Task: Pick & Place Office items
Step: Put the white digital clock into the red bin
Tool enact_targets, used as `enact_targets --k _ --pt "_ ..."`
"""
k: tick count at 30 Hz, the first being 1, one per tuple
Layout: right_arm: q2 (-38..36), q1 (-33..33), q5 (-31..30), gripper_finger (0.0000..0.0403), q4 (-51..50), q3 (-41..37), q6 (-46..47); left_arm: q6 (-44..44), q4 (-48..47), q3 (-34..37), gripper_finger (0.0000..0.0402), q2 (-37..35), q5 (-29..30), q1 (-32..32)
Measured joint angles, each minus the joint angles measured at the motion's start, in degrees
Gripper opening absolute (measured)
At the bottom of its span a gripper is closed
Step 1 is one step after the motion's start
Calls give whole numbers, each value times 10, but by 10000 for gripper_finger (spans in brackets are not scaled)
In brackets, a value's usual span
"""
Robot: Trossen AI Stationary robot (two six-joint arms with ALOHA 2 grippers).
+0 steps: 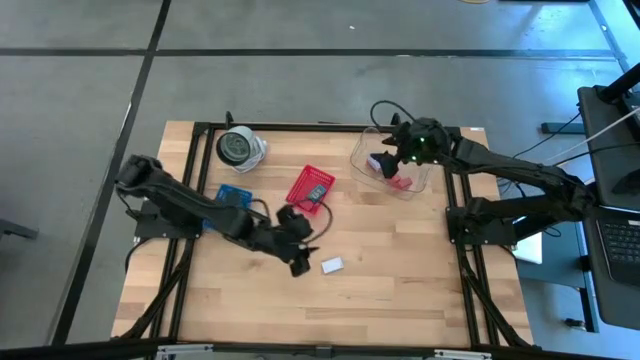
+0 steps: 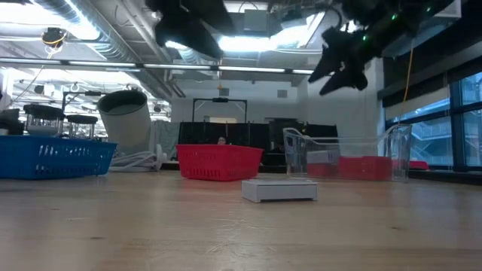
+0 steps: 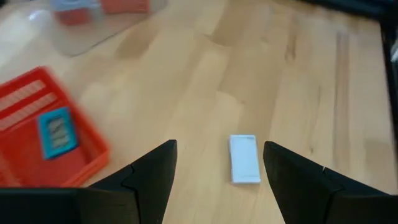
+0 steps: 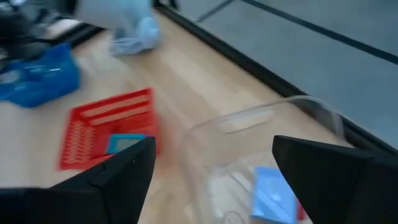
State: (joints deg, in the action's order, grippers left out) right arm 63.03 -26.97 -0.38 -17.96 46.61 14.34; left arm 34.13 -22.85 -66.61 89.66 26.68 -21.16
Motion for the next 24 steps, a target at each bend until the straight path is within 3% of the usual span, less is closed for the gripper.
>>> enact_targets --k 5,14,18,24 --pt "-22 41 16 324 -27 7 3 -89 82 0 237 76 -33 13" --pt "-28 95 28 324 -67 7 13 -175 171 0 237 193 -72 23" --pt "-28 111 28 324 -67 7 13 -184 198 0 237 223 -74 21" --pt "-28 125 25 324 -66 7 13 -160 254 0 237 251 -127 21"
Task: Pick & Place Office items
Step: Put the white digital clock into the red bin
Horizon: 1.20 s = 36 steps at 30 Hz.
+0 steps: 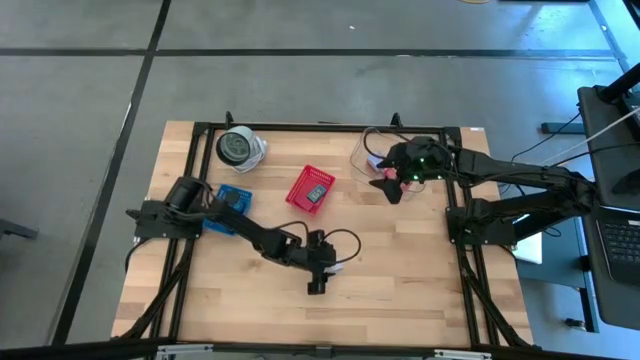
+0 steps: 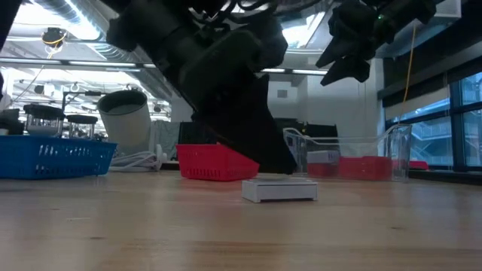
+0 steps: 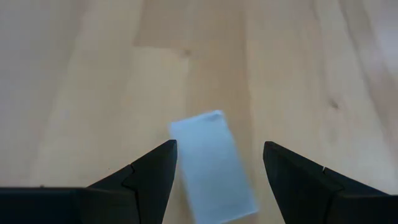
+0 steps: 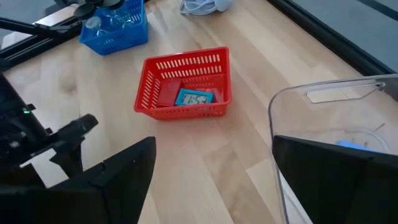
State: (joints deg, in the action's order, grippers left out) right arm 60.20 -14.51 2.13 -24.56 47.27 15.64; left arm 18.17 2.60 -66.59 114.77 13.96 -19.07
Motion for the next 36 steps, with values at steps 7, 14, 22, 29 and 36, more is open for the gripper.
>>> enact_targets --k 7,14,22,29,36 --pt "0 1 -1 324 0 0 0 34 13 -1 237 14 -1 1" --pt "0 1 -2 324 0 0 0 49 12 -1 237 37 19 0" --pt "0 1 -2 324 0 0 0 46 10 -2 223 42 37 -4" --pt "0 1 -2 324 0 0 0 46 8 -1 154 41 37 -3" --pt "0 1 -2 324 0 0 -2 33 -12 3 154 7 35 -3"
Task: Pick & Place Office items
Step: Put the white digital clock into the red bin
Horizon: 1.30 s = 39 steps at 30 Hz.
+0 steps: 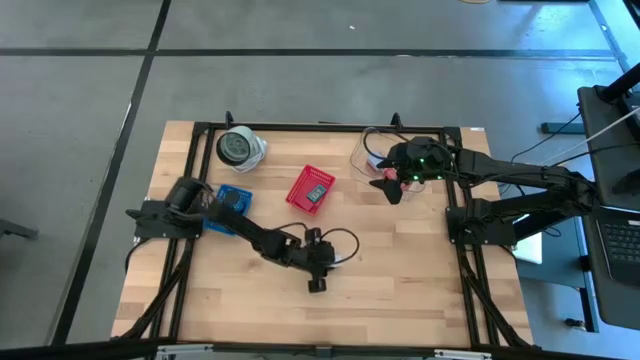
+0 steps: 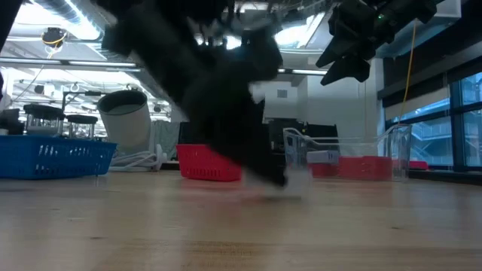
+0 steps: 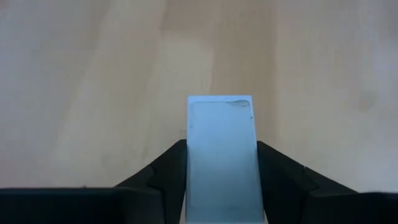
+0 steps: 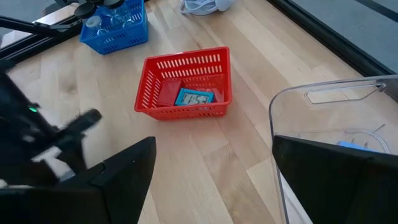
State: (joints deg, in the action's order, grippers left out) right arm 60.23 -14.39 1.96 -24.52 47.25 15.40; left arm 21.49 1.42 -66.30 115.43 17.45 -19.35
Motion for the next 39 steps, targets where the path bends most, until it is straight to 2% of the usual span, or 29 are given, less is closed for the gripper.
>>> enact_targets --k 6,10,15,18,22,29,39 --pt "-19 0 0 324 1 0 -4 -2 -9 -2 158 -84 16 4" --pt "-51 0 0 324 11 0 0 2 -34 -2 155 -153 87 11" --pt "-100 0 4 324 13 0 -9 7 -118 -2 158 -216 181 33" --pt "-125 0 6 324 8 0 -9 40 -187 -3 157 -237 212 59" --pt "-148 0 12 324 -3 0 -9 106 -262 -2 156 -234 215 109" --pt "-169 0 37 324 -3 0 -11 145 -272 -2 157 -174 183 181" --pt "-169 0 36 324 -40 0 -10 170 -262 -2 158 -103 133 209"
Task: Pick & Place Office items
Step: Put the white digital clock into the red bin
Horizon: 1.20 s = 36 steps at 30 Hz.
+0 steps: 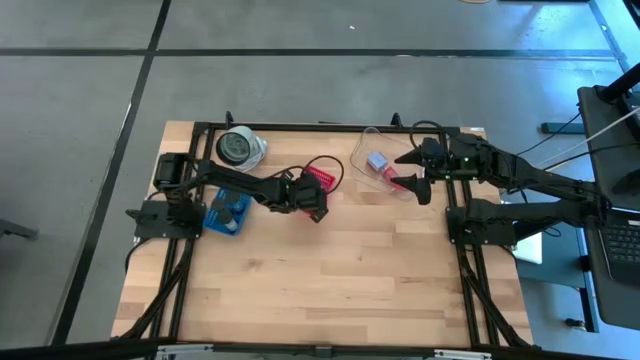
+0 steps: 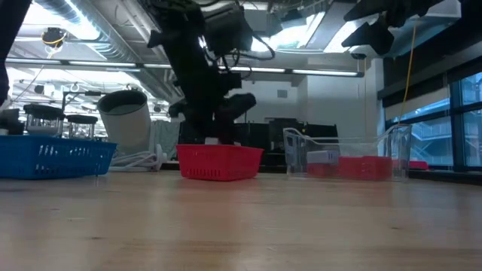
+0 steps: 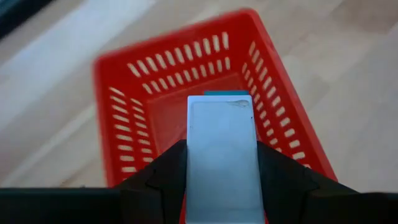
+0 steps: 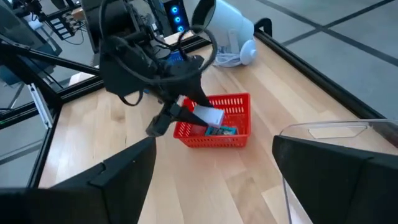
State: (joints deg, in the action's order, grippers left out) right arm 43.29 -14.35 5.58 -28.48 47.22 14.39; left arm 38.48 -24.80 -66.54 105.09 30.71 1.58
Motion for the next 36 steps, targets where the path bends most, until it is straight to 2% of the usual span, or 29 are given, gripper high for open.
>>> enact_targets --k 13,26,36 --pt "0 0 -2 324 1 0 -3 7 19 0 159 39 -18 1" --pt "0 0 -2 324 1 0 -3 25 23 0 178 37 -19 1" --pt "0 0 -2 324 1 0 -3 -11 15 -8 180 26 -73 1"
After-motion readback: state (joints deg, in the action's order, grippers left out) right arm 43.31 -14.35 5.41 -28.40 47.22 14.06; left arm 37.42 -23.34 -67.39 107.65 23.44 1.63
